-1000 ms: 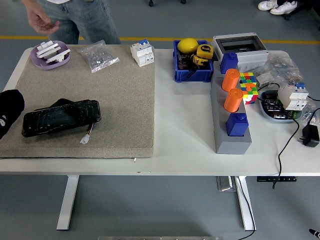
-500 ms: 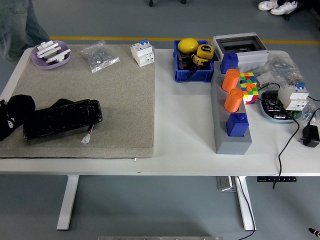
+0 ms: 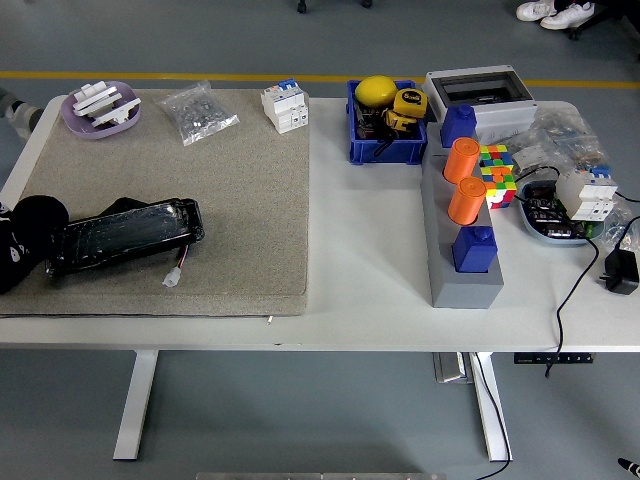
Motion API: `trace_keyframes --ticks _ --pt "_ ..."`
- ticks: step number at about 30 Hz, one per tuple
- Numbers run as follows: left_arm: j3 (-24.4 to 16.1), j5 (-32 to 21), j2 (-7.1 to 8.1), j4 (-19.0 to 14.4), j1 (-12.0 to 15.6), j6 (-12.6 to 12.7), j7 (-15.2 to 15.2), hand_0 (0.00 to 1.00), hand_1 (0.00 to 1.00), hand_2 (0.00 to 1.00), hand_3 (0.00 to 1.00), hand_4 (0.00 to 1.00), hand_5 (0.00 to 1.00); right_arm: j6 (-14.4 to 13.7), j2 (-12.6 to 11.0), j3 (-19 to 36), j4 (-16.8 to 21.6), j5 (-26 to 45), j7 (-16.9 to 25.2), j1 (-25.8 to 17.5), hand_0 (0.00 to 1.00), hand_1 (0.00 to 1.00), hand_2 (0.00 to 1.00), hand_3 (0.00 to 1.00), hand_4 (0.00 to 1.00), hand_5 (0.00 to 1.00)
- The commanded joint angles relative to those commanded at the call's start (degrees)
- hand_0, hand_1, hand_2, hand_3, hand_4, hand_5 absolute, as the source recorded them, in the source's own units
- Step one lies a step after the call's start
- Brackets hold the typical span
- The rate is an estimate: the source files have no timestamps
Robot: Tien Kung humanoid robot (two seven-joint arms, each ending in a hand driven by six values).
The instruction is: Pick the rag up,wipe the panel,place it on the desk
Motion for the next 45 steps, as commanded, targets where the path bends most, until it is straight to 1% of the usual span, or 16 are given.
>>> trace_keyframes --ticks 5,9,14,20,22,24,25,27,28,31,37,41,45 --pt "-1.58 1.11 0.18 -1.76 0.12 -0.03 0.45 0.623 0.787 0.815 0.643 0.723 0.046 0.06 -0.05 -0.28 -0.05 0.17 -0.04 -0.18 0.764 0.672 0.722 0.703 0.998 0.642" --pt "-4.04 1.55 0.69 -4.21 0.82 -0.11 0.54 0.626 0.787 0.816 0.655 0.729 0.043 0.04 -0.09 -0.45 -0.09 0.15 -0.05 -0.19 0.764 0.671 0.722 0.701 0.998 0.640" --pt "-5.51 1.85 1.54 -6.71 1.57 -0.07 0.31 0.620 0.783 0.809 0.661 0.747 0.062 -0.02 -0.18 -0.59 -0.10 0.07 -0.04 -0.18 0.764 0.670 0.721 0.699 0.998 0.638" --pt "-6.41 0.37 1.97 -7.63 2.70 -0.40 -0.23 0.615 0.783 0.807 0.661 0.750 0.071 -0.09 -0.38 -1.01 -0.15 0.02 -0.04 0.03 0.764 0.670 0.722 0.699 0.998 0.638" --pt "-7.65 -1.20 1.95 -8.25 3.63 -0.47 -0.70 0.615 0.783 0.807 0.661 0.750 0.071 -0.10 -0.41 -1.15 -0.18 0.05 -0.04 0.10 0.764 0.670 0.722 0.699 0.998 0.638" --pt "-9.99 -3.35 1.73 -9.38 4.94 -0.34 -1.41 0.615 0.783 0.807 0.661 0.750 0.071 -0.12 -0.41 -1.31 -0.23 0.05 -0.05 0.17 0.764 0.670 0.722 0.699 0.998 0.638" --pt "-10.45 -3.79 1.68 -9.60 5.17 -0.31 -1.53 0.599 0.773 0.807 0.659 0.745 0.076 -0.13 -0.41 -1.34 -0.23 0.05 -0.05 0.17 0.764 0.670 0.721 0.697 0.998 0.637" --pt "-13.00 -6.97 1.21 -10.97 6.44 -0.30 -2.51 0.599 0.773 0.807 0.659 0.745 0.076 -0.10 -0.47 -1.68 -0.30 0.13 -0.09 0.17 0.764 0.670 0.721 0.697 0.998 0.637" --pt "-14.65 -8.69 0.77 -11.81 7.19 -0.21 -3.02 0.599 0.773 0.807 0.659 0.745 0.076 -0.12 -0.52 -1.83 -0.31 0.13 -0.11 0.10 0.764 0.670 0.721 0.697 0.998 0.637" --pt "-18.12 -10.26 -0.29 -13.51 8.64 0.15 -3.81 0.594 0.766 0.799 0.649 0.739 0.077 -0.13 -0.52 -1.95 -0.33 0.15 -0.13 -0.09 0.764 0.669 0.721 0.698 0.998 0.639" --pt "-22.26 -11.31 -1.42 -15.59 10.45 0.19 -4.21 0.593 0.766 0.796 0.644 0.736 0.080 -0.06 -0.20 -2.07 -0.30 0.30 -0.18 -0.52 0.764 0.669 0.721 0.697 0.998 0.639" --pt "-24.22 -11.04 -1.70 -16.89 10.82 0.32 -4.06 0.593 0.766 0.796 0.644 0.736 0.080 -0.06 0.17 -2.31 -0.29 0.51 -0.22 -0.58 0.764 0.669 0.721 0.697 0.998 0.639" --pt "-25.92 -11.03 -1.54 -18.13 11.32 0.46 -3.88 0.595 0.766 0.797 0.639 0.727 0.088 -0.20 0.25 -2.25 -0.25 0.53 -0.24 -0.27 0.764 0.669 0.721 0.696 0.998 0.639"
